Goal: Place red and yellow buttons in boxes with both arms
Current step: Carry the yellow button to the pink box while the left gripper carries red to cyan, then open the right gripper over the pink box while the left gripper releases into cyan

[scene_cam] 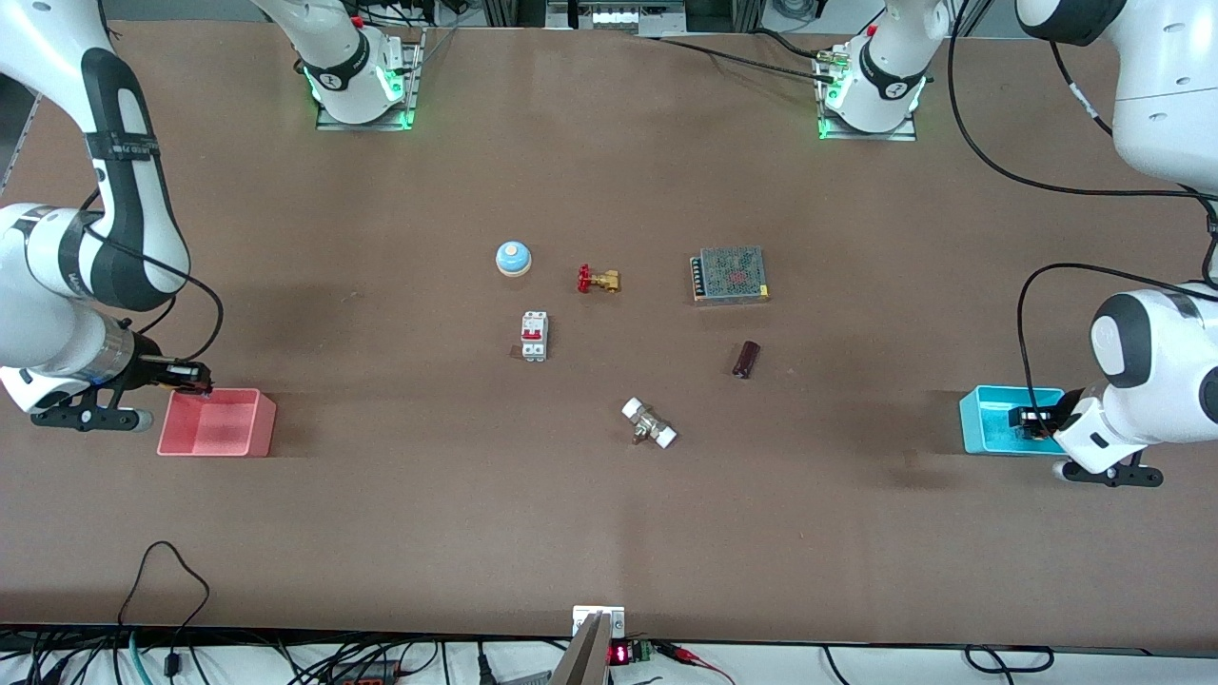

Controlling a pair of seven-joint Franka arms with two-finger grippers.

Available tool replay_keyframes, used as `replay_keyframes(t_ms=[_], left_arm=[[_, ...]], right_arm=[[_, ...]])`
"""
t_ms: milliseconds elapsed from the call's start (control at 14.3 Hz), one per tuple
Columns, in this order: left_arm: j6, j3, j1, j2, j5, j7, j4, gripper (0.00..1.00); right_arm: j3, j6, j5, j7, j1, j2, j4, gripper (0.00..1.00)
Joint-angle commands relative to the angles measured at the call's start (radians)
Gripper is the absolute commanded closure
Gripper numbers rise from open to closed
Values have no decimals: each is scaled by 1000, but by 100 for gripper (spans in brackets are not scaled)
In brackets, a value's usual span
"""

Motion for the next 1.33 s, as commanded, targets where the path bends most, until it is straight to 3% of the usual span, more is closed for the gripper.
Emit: replay_keyframes(t_ms=[0,981,1121,1261], left_arm=[[102,-6,17,2,-1,21,-68,76],[109,-11,17,6,-44,23,-88,75],[126,-11,19,14,-44,23,-92,74],[183,-11,22,18,-44,24,-124,66]], right_arm=[[-3,36,76,-17,-7,45,15,75],[-8,235,75,-24,-8,185,15,71],[-6,235,73,-26,-8,185,15,66],[-6,235,75,-24,-8,185,15,41]])
